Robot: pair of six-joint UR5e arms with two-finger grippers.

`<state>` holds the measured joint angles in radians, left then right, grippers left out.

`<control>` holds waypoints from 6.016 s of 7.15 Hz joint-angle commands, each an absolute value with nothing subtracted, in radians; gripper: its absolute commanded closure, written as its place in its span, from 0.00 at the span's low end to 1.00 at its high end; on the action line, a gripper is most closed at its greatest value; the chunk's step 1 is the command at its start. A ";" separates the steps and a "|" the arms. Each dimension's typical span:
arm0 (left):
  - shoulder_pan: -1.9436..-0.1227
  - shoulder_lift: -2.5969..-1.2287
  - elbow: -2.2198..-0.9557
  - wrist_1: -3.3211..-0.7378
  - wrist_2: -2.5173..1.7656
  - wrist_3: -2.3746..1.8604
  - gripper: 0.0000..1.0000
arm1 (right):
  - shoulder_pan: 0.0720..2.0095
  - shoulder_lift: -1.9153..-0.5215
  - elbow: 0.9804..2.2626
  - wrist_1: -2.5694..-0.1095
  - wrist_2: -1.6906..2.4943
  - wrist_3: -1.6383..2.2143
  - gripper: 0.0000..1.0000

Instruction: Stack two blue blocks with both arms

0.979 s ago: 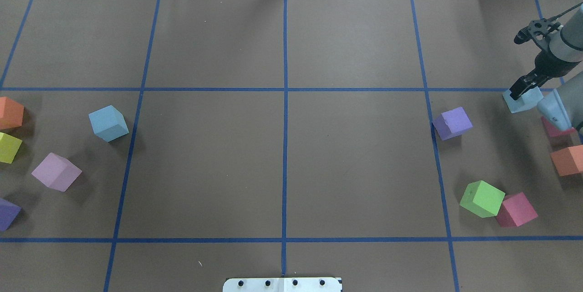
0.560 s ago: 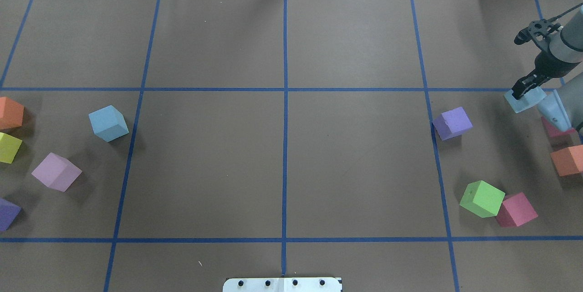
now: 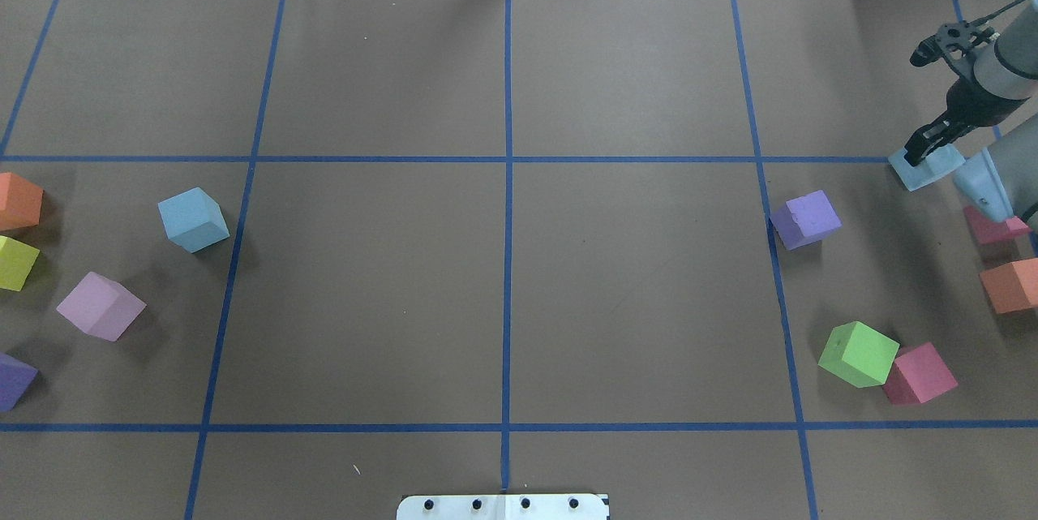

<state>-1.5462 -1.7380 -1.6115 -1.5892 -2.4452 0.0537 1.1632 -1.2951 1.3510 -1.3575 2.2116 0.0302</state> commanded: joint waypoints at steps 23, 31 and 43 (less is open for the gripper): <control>-1.083 -1.879 -1.651 -1.848 -2.309 -1.025 0.01 | 0.414 -0.767 1.516 -1.549 1.795 1.353 0.16; -0.979 -1.723 -1.766 -1.905 -2.182 -1.232 0.02 | 0.704 -0.911 1.620 -1.563 2.043 0.946 0.00; -0.842 -1.769 -1.669 -1.928 -2.075 -1.255 0.02 | 1.079 -1.051 1.591 -1.650 2.246 0.402 0.00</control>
<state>-0.8482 -1.7688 -1.6697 -1.9270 -2.0775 -1.2548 0.9634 -1.0214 1.6060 -1.5889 2.2113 0.6018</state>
